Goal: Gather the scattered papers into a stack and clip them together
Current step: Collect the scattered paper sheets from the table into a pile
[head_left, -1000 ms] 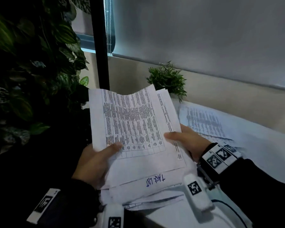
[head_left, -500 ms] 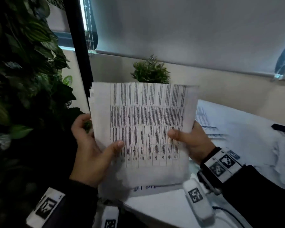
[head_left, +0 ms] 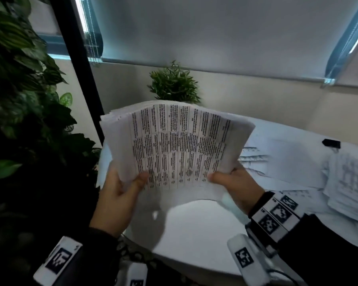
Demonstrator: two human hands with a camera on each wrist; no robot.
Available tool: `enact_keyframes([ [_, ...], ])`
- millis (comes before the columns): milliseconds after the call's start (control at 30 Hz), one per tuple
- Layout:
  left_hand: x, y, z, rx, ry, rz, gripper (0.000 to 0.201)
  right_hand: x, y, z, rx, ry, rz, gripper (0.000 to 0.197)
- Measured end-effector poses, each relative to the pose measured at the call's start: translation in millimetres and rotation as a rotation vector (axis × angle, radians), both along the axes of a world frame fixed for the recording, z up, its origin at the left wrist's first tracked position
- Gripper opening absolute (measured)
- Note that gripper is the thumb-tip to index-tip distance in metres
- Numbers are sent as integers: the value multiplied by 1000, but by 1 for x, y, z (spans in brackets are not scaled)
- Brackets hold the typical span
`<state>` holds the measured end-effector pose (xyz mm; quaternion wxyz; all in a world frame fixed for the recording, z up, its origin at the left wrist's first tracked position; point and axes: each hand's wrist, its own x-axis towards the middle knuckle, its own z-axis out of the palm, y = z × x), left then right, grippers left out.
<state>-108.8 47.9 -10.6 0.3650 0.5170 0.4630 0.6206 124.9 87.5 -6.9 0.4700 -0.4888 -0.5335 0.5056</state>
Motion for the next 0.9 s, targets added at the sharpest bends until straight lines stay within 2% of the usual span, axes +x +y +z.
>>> enact_keyframes([
  [67,4,5,-3,-44,0,8,43,7,-1,-5,-61,-112,-4,51],
  [133,14,11,4,-36,-34,0,35,20,-4,-1,-42,-85,-45,37],
  [200,29,18,16,12,-71,-23,26,35,-7,13,30,-28,-110,33],
  [267,47,24,24,19,-63,-88,25,62,-7,25,71,-29,-258,27],
  [333,64,29,23,-42,83,-186,25,95,-5,36,103,-99,-456,21],
  [433,81,33,12,-112,491,-327,12,161,-6,48,113,-284,-772,17],
  [500,88,34,7,-109,721,-399,11,210,-11,53,145,-313,-994,23],
  [567,92,36,8,-83,839,-448,13,259,-19,51,155,-356,-1191,27],
  [600,94,38,9,-82,873,-456,14,283,-25,47,107,-445,-1247,26],
  [667,99,45,9,-93,926,-459,14,330,-36,32,-82,-723,-1227,22],
  [733,103,51,7,-106,987,-468,15,364,-48,18,-294,-888,-1098,20],
  [800,108,59,4,-150,1049,-486,15,383,-54,3,-450,-934,-978,21],
  [900,115,72,1,-214,1160,-482,7,394,-55,-10,-552,-857,-909,19],
])
